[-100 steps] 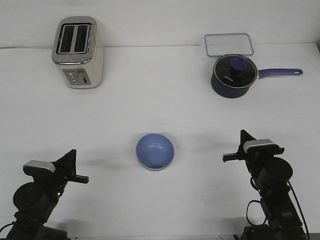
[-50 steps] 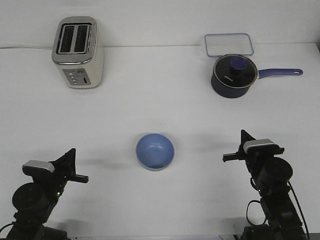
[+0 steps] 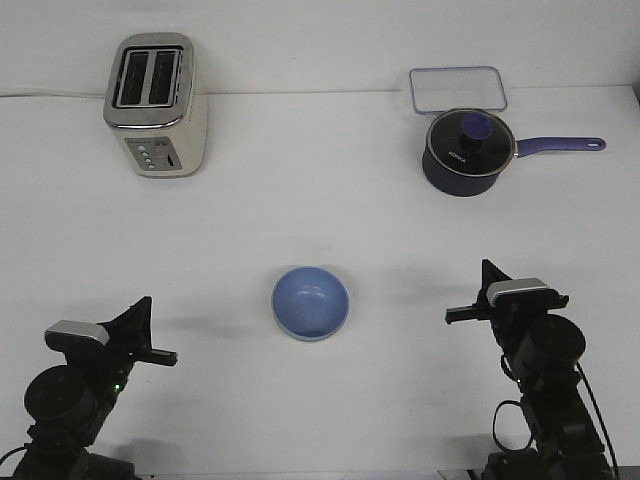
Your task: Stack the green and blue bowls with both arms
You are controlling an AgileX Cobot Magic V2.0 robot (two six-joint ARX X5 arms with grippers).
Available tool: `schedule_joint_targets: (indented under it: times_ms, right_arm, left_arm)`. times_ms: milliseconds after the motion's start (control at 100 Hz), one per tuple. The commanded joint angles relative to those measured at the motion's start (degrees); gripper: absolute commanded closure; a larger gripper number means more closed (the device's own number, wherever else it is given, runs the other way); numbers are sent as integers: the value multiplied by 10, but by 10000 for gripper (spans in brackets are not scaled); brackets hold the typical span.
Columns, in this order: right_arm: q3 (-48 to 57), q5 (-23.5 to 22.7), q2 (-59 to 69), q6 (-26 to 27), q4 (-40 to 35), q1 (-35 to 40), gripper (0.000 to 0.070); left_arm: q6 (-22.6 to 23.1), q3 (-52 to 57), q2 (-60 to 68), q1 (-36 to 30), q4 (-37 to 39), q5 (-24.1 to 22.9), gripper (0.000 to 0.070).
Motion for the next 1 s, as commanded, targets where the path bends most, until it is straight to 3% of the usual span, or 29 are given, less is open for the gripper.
schedule_joint_targets:
  times_ms: [0,160,400,630,990]
  right_arm:
    - [3,0,0,4,8,1,700]
    - [3,0,0,4,8,1,700]
    - [3,0,0,4,8,1,700]
    - [3,0,0,4,8,1,700]
    - [3,0,0,4,8,1,700]
  left_arm:
    - [13,8,-1,1,8,-5,688]
    - [63,1,-21,21,16,-7,688]
    - [63,-85,-119,81,107,-7,688]
    - [63,-175,-208,103,114,-6,688]
    - [61,-273,-207,105,240,-6,688]
